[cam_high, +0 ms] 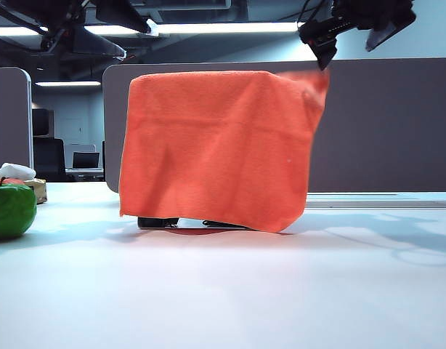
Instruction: Pick up the cloth from the table and use it to cover the mirror.
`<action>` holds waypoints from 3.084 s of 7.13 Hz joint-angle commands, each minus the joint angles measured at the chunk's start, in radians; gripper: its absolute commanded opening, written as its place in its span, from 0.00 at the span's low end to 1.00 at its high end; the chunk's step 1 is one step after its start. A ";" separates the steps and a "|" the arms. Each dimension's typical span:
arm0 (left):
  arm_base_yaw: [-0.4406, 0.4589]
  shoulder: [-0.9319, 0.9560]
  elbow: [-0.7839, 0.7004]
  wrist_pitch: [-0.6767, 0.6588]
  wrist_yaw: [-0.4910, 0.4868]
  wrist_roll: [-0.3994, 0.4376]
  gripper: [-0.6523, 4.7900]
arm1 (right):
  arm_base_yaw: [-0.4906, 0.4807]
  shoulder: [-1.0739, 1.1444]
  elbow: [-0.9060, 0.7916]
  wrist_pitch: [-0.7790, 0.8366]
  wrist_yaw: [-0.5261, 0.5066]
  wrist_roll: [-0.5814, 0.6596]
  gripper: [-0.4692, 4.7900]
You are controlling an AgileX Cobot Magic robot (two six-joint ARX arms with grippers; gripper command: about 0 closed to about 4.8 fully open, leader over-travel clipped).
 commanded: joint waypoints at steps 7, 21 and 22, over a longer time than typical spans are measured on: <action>0.001 -0.110 0.003 0.029 -0.296 -0.050 0.11 | -0.007 -0.117 0.004 0.008 -0.168 0.005 0.09; 0.001 -1.376 -0.547 -0.768 -0.644 -0.051 0.11 | -0.143 -1.555 -1.382 0.377 -0.225 0.214 0.09; 0.001 -1.376 -0.653 -0.637 -0.641 -0.127 0.11 | -0.231 -1.555 -1.382 0.378 -0.238 0.215 0.09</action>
